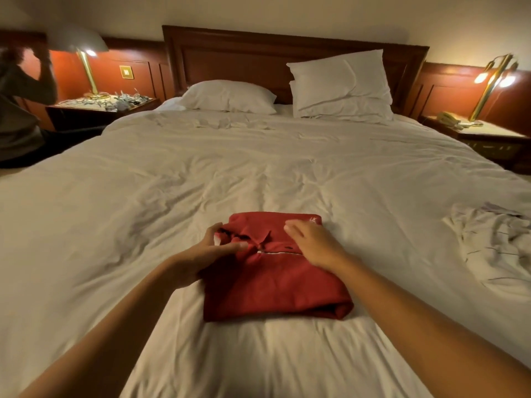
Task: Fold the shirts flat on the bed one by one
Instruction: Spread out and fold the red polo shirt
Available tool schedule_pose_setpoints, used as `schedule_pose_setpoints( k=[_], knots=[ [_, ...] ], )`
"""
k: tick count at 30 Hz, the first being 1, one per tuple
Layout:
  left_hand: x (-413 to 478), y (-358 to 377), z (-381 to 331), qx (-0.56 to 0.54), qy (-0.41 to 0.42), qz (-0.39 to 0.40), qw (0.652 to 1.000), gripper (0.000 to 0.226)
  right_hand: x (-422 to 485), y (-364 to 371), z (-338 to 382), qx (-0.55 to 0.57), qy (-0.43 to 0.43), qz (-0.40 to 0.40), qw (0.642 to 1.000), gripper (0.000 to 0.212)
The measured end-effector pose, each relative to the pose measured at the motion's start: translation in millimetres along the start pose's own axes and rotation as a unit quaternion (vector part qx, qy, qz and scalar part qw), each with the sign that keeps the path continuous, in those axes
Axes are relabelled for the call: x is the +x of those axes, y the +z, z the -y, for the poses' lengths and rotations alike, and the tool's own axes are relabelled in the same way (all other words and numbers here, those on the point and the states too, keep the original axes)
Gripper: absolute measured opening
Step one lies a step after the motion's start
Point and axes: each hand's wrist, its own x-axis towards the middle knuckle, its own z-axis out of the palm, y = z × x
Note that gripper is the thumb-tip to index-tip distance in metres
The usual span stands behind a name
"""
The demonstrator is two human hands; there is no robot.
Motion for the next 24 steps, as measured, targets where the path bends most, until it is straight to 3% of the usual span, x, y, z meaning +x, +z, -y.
schedule_pose_setpoints(
  k=[3, 8, 10, 15, 19, 22, 24],
  knots=[
    [-1, 1, -7, 0.069, 0.0, 0.077, 0.995, 0.125, 29, -1, -6, -0.069, -0.044, -0.08, 0.993, 0.046],
    [0, 14, -14, 0.221, 0.003, 0.091, 0.971, 0.137, 70, 7, -7, -0.147, -0.033, 0.134, 0.979, 0.081],
    [-1, 14, -15, 0.235, 0.021, 0.096, 0.967, 0.133, 78, 1, -6, -0.139, -0.008, 0.159, 0.977, 0.088],
    [-11, -7, -50, 0.179, 0.082, 0.128, 0.972, 0.122, 65, -67, -1, -0.057, -0.02, 0.188, 0.98, 0.054],
    [-29, -32, -136, 0.238, 0.107, 0.151, 0.953, 0.114, -2, -152, -2, 0.143, -0.026, 0.135, 0.98, 0.054],
    [-31, -31, -207, 0.345, 0.147, 0.071, 0.924, 0.113, -55, -173, -9, 0.263, -0.016, 0.049, 0.963, 0.063],
    [-19, -21, -227, 0.338, 0.168, 0.001, 0.926, 0.118, -75, -158, -22, 0.288, 0.017, -0.042, 0.956, 0.062]
  ],
)
